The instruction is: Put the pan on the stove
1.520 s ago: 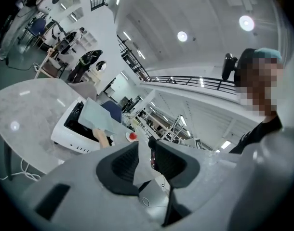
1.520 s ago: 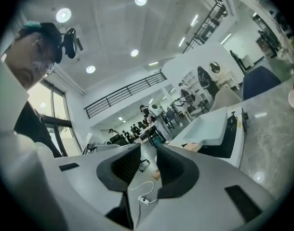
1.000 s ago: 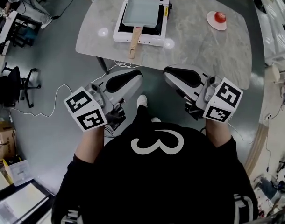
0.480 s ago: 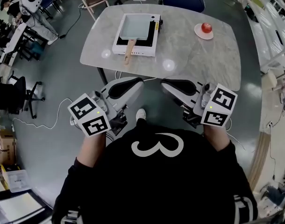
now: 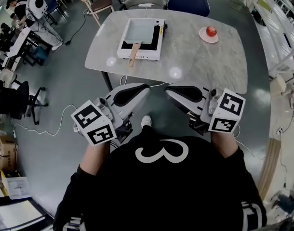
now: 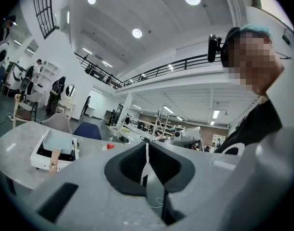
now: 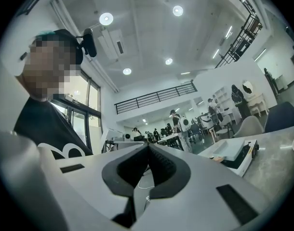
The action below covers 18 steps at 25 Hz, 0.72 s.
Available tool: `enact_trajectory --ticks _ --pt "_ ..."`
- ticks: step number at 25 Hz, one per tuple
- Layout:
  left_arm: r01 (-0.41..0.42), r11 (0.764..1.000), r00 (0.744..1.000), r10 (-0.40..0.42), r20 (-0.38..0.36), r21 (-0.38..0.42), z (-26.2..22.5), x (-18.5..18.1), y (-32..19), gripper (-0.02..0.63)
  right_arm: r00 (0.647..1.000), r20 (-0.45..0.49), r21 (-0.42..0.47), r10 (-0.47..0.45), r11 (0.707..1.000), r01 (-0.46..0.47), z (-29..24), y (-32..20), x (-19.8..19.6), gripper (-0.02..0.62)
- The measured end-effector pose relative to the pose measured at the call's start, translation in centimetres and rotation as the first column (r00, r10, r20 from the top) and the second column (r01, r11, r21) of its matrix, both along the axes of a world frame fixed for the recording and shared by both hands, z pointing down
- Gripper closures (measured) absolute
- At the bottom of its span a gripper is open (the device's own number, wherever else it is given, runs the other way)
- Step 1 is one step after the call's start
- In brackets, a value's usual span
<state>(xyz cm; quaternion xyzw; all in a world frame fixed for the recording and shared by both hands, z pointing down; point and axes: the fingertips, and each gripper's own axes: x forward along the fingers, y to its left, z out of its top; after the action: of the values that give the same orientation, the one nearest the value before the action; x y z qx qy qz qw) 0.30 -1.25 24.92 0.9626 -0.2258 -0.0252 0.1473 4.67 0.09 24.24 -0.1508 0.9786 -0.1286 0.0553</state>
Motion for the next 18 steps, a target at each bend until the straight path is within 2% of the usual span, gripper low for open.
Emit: enact_trajectory --ticks 3,7,18 --pt "0.004 1.0 1.0 -0.004 -0.001 -0.002 0.2 0.0 0.1 0.578 1.0 0.0 -0.008 -0.006 1.0 0.006 0.2 0.2 -0.1 0.581" --pt "-0.003 1.0 1.0 0.003 0.004 -0.005 0.5 0.0 0.9 0.578 0.998 0.058 -0.053 -0.029 0.998 0.033 0.1 0.9 -0.2 0.581" --pt "-0.06 0.998 0.997 0.059 0.058 0.013 1.5 0.7 1.7 0.578 1.0 0.023 -0.059 -0.003 0.998 0.005 1.0 1.2 -0.3 0.581"
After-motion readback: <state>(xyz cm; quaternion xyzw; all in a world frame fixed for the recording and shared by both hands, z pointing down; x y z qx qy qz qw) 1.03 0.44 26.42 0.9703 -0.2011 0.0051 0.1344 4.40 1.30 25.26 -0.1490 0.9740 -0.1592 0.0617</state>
